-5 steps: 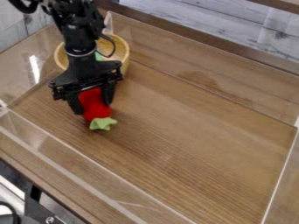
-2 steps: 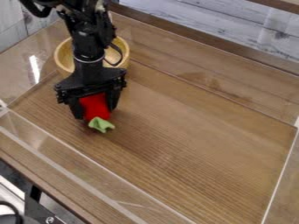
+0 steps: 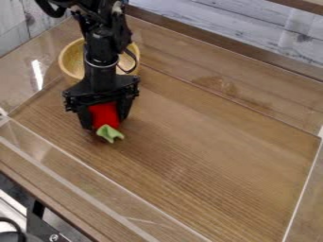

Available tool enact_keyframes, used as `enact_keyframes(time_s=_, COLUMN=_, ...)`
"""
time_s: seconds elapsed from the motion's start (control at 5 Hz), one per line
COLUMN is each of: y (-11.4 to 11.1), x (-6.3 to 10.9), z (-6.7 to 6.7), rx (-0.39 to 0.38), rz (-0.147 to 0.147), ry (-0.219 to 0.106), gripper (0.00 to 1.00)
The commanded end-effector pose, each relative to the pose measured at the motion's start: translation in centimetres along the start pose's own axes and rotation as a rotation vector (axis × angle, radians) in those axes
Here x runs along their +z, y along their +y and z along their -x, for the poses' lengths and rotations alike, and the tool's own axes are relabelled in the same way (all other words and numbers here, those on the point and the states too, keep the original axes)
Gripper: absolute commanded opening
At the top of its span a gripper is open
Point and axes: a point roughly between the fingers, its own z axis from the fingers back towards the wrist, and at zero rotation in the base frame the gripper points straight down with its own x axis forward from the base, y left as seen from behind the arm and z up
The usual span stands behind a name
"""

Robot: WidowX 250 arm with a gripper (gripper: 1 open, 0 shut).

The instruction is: Move the red fruit to the left side of the table

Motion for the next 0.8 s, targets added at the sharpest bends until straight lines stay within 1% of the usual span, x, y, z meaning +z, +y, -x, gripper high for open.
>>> enact_keyframes(time_s=0.0, y=-0.6, x=2.5, z=-1.3, rx=-0.001, rz=0.052, ry=-0.021, gripper=0.0)
enact_keyframes(time_s=0.2, y=-0.6, x=4.7, z=-2.4, rx=0.028, rz=0.096, ry=-0.014, gripper=0.0)
enact_keyframes(time_s=0.4, y=-0.1, x=6.5, z=-4.5, rx=0.089, rz=0.134, ry=-0.004, gripper=0.0)
enact_keyframes(time_s=0.6, y=0.6, x=7.6, z=-7.0, rx=0.151, rz=0.152, ry=0.013, gripper=0.0)
